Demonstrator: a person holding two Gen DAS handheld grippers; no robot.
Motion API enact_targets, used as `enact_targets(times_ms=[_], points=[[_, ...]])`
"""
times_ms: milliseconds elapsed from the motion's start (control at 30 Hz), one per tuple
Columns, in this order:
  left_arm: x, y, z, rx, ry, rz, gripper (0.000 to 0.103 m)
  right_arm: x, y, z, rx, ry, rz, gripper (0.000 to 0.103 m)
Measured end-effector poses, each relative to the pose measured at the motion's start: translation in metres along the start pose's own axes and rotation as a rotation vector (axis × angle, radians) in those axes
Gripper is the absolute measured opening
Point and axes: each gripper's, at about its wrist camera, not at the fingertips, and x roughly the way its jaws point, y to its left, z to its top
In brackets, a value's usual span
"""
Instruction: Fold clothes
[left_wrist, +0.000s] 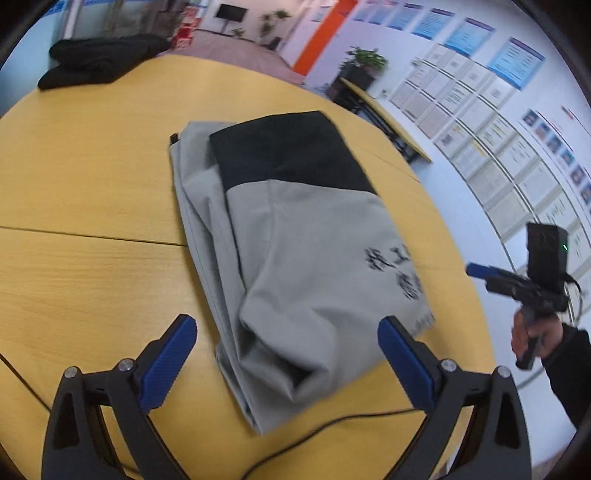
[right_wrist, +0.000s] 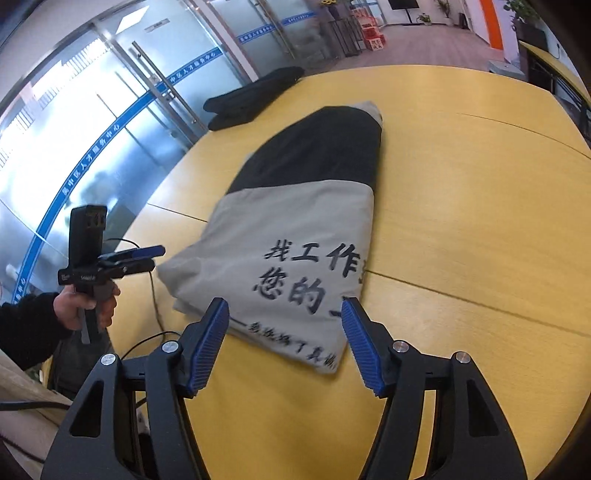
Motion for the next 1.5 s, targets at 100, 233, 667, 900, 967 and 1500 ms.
enact_targets(times_ms=[100,233,667,900,967,1500], points=[[0.032,0.018,-0.007,-0.110,0.058,0.031,0.101,0.018,-0.005,0.011,-0.039,0.014,-0.002,0.064],[0.042,0.027,-0.030,-0.144,0.047,0.044,0.101,0.043,-0.016,0.028,-0.036,-0.008,-0.010,0.065],[0.039,0.026,-0.061,-0.130,0.041,0.157,0.103,0.083,-0.043,0.063,-0.004,0.015,0.000,0.065],[0.048,0.006,-0.037,-0.194,0.093,-0.094,0.103,0.104,-0.069,0.088,-0.006,0.090,0.013,0.066],[0.053,-0.004,-0.024,-0.181,0.087,-0.181,0.103,0.114,-0.079,0.099,0.010,0.100,0.037,0.067],[0.097,0.002,-0.025,-0.141,0.191,-0.264,0.099,0.188,-0.125,0.125,0.146,0.176,0.185,0.068]])
